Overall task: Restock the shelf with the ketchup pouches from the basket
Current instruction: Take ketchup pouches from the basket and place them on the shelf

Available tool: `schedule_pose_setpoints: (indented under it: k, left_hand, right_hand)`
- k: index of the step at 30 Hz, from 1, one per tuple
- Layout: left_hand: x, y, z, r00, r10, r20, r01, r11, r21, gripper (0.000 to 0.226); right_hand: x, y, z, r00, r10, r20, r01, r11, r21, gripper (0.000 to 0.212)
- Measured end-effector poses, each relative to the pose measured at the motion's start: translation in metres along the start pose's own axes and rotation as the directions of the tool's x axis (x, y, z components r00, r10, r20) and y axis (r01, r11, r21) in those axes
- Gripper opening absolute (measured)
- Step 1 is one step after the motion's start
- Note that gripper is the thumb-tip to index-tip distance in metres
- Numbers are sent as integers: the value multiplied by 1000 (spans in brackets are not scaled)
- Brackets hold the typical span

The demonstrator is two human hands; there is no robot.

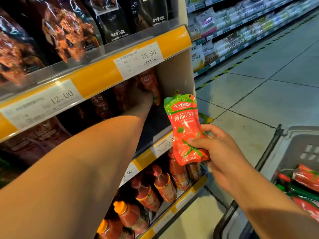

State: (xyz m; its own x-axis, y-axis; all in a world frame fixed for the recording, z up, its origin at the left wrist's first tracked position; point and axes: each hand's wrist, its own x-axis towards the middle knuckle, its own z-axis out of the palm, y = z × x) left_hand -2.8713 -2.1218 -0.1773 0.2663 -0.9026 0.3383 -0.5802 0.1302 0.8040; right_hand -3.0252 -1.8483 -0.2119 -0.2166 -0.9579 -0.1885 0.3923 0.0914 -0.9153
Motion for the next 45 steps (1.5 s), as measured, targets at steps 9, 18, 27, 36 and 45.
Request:
schedule_pose_setpoints:
  k: [9,18,27,36,45]
  left_hand:
    - [-5,4,7,1000,5,-10,-5,1000,-20,66]
    - [-52,9,-25,1000,21,3,-21,994,-108,66]
    - [-208,32,-119,791,123,599,242,837,-491,39]
    - [-191,15,-142,908,-53,415,257,853,-454,29]
    - [-148,-4,-172,953,-202,224,290,815,-501,41]
  right_hand:
    - [2,0,-4,1000,-7,15,7,1000,8,42]
    - [-2,-2,-2,999,-23,25,22,999,22,42]
    - [-5,-4,7,992,-81,96,70,991,116,41]
    - [7,16,36,942,-316,116,336,862,-378,32]
    - [36,21,38,866,-255,431,407,-142,-902,96]
